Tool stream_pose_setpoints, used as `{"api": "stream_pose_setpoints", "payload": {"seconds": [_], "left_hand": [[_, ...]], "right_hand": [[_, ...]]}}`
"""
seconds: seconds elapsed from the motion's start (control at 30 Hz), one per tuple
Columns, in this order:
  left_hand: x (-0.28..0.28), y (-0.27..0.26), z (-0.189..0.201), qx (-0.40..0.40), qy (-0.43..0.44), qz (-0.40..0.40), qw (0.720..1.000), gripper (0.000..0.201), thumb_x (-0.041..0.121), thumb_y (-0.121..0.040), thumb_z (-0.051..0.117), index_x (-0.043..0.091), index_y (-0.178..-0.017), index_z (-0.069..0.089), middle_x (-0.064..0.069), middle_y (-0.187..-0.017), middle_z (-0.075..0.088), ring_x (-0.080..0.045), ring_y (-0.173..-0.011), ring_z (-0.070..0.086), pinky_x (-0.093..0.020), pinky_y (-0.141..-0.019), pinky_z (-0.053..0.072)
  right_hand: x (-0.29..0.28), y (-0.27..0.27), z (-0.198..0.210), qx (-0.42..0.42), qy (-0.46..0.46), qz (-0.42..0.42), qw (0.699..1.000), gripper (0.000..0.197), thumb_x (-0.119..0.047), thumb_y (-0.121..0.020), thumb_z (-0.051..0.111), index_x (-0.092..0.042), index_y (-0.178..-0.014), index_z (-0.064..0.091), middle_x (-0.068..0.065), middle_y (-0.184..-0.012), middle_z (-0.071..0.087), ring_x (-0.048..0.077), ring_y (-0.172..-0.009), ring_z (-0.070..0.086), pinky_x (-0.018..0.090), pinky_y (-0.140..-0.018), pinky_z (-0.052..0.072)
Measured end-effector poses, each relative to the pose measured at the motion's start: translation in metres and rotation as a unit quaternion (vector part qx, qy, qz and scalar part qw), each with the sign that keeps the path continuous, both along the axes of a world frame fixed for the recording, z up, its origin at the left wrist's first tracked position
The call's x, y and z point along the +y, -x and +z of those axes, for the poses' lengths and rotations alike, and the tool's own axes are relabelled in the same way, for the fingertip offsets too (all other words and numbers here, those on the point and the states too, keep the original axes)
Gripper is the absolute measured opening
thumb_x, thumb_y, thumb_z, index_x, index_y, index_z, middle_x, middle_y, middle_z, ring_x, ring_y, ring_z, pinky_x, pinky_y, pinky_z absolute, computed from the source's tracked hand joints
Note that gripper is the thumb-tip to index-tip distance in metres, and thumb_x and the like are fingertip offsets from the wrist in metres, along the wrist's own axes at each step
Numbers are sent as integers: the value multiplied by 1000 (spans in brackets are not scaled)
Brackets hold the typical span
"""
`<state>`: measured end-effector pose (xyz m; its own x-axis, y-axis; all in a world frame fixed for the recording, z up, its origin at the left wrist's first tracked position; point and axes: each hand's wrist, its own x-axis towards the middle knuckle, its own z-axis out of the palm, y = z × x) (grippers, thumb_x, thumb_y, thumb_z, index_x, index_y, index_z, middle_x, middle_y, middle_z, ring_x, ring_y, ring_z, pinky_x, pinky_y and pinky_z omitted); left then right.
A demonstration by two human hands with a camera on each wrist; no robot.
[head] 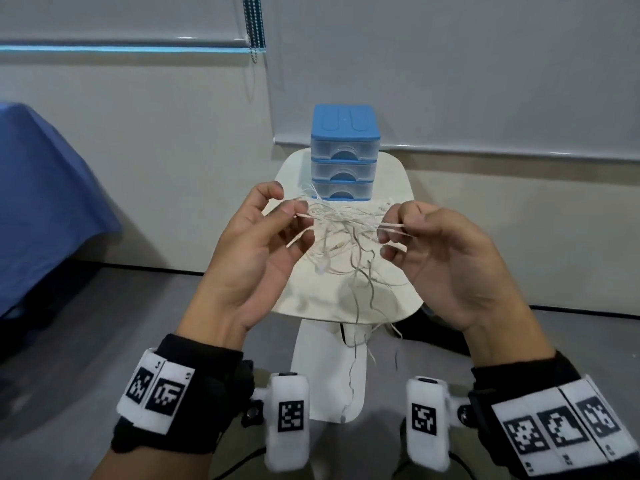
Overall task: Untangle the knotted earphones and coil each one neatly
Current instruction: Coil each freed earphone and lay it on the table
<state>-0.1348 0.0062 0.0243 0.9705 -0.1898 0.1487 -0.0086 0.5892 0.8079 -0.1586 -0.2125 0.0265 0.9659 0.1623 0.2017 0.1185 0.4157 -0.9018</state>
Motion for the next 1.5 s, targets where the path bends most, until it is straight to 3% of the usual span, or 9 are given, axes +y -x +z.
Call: {"api": "stream_pose_setpoints", "payload": {"seconds": [0.07, 0.17, 0.33, 0.43, 0.57, 0.9, 1.2, 1.4, 1.5], "left_hand": [[4, -2, 2, 1, 63, -28, 998, 21, 2, -92, 53, 22, -96, 51, 0, -84, 59, -14, -81, 61, -28, -83, 53], [7, -2, 2, 4, 76, -40, 996, 19, 1, -91, 47, 20, -95, 52, 0, -80, 51, -13, -72, 55, -27, -79, 50], [4, 0, -6, -20, -101, 0, 995, 25, -1, -82, 53, 18, -91, 66, 0, -73, 36, -11, -62, 37, -25, -72, 43], [-5, 1, -15, -49, -246, 53, 967, 25, -2, -77, 69, 19, -90, 72, 4, -67, 44, -9, -62, 42, -22, -67, 46], [-11, 5, -14, -9, -277, 58, 959, 8, 11, -97, 66, 9, -92, 72, 9, -53, 35, -6, -45, 30, -23, -64, 43], [-5, -1, -7, -9, -337, -8, 941, 21, 7, -93, 60, 15, -87, 78, -4, -65, 47, -13, -46, 33, -25, -56, 47], [1, -7, -11, 76, -245, 8, 967, 31, 18, -101, 46, 4, -94, 73, -4, -68, 52, -16, -50, 43, -30, -60, 51], [3, -7, -5, 63, -219, -22, 973, 45, 35, -105, 43, 4, -95, 73, -8, -75, 58, -20, -63, 53, -32, -67, 53], [-1, -7, -3, 61, -219, -36, 973, 65, 55, -107, 32, 6, -95, 72, -8, -75, 59, -20, -64, 56, -33, -66, 53]], "right_hand": [[-3, -2, -2, -4, -12, 2, 1000, 30, -34, -53, 89, -20, -62, 64, 1, -77, 56, 17, -79, 54, 31, -72, 38], [-7, -5, -2, 10, -40, -7, 999, 23, -25, -70, 85, -18, -63, 64, 0, -71, 54, 16, -78, 54, 31, -73, 39], [-11, -7, 15, 45, -100, -2, 994, 34, -27, -93, 58, -18, -61, 57, -3, -51, 35, 16, -62, 45, 29, -73, 39], [-7, -6, 19, -4, -67, 30, 997, 23, -26, -96, 54, -12, -87, 71, -6, -46, 26, 13, -53, 35, 32, -74, 37], [-1, -4, 18, -38, -11, 51, 998, 26, -18, -100, 50, -12, -104, 75, -6, -47, 21, 11, -48, 29, 35, -74, 37], [15, -2, 13, -37, 239, 91, 966, 15, -9, -79, 45, -5, -67, 55, 9, -59, 46, 22, -59, 48, 25, -63, 45], [-2, 0, 28, -74, -35, 68, 994, 17, -16, -74, 37, -17, -57, 37, 7, -63, 25, 30, -67, 19, 36, -67, 34], [-8, 3, 21, -82, 146, 19, 986, 33, -12, -80, 40, -20, -49, 48, 1, -50, 42, 26, -56, 29, 47, -61, 13], [-1, 9, 17, -93, 239, 51, 965, 28, -11, -79, 52, -4, -52, 55, 19, -52, 52, 25, -50, 40, 28, -52, 30]]}}
